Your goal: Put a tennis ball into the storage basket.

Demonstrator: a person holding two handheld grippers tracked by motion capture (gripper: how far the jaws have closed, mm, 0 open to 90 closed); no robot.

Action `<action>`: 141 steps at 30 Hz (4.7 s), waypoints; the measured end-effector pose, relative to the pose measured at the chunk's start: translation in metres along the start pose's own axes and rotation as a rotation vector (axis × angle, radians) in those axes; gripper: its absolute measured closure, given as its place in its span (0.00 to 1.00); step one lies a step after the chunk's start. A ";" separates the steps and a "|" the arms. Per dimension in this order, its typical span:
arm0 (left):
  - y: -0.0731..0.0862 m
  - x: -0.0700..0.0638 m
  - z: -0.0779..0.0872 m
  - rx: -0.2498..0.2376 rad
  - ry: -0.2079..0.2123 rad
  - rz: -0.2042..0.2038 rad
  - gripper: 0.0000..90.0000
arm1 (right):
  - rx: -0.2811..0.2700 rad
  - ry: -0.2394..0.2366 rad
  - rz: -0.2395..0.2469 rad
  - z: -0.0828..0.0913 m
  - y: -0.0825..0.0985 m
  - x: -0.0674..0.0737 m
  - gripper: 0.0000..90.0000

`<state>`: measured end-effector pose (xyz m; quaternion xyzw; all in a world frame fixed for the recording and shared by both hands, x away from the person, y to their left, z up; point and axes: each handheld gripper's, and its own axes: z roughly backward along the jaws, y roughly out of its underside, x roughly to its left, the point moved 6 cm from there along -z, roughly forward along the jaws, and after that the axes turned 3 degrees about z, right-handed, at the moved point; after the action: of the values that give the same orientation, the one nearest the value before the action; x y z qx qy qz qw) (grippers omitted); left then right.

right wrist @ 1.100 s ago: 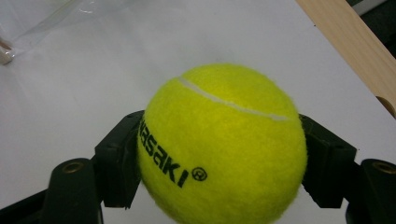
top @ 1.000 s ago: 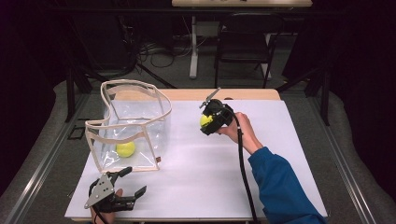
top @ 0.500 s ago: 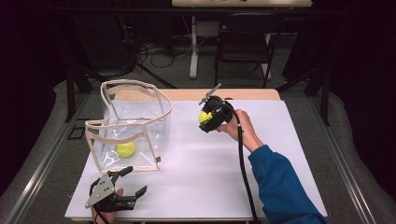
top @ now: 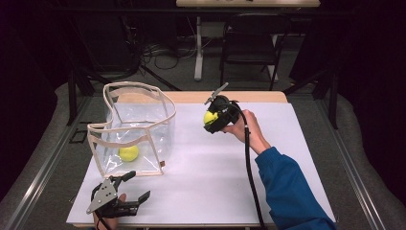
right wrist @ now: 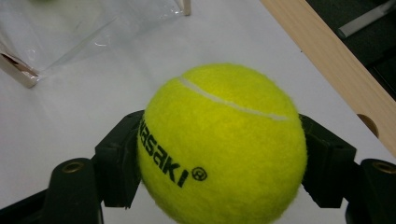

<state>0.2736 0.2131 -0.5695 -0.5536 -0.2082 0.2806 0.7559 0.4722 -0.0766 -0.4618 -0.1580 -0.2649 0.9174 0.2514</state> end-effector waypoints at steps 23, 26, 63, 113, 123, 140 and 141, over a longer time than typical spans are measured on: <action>-0.001 0.000 0.003 -0.012 -0.009 0.001 0.18 | -0.028 0.020 0.028 0.011 -0.019 0.002 0.29; 0.000 0.000 0.003 -0.010 -0.008 0.001 0.18 | -0.034 0.020 0.024 0.011 -0.020 0.002 0.29; 0.000 0.000 0.003 -0.007 -0.012 0.004 0.18 | -0.105 0.036 0.056 0.030 -0.039 0.006 0.29; 0.000 0.000 0.003 -0.009 -0.010 0.000 0.17 | -0.189 0.059 0.068 0.059 -0.070 0.010 0.29; 0.000 0.000 0.003 -0.007 -0.009 -0.001 0.17 | -0.205 0.055 0.078 0.061 -0.078 0.013 0.29; 0.000 0.000 0.004 -0.006 -0.007 0.002 0.18 | -0.230 0.050 0.089 0.063 -0.089 0.020 0.29; 0.000 0.000 0.004 -0.008 -0.009 0.002 0.18 | -0.232 0.049 0.092 0.063 -0.089 0.020 0.29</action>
<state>0.2713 0.2164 -0.5685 -0.5554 -0.2122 0.2830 0.7526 0.4631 -0.0257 -0.3637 -0.2203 -0.3556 0.8870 0.1957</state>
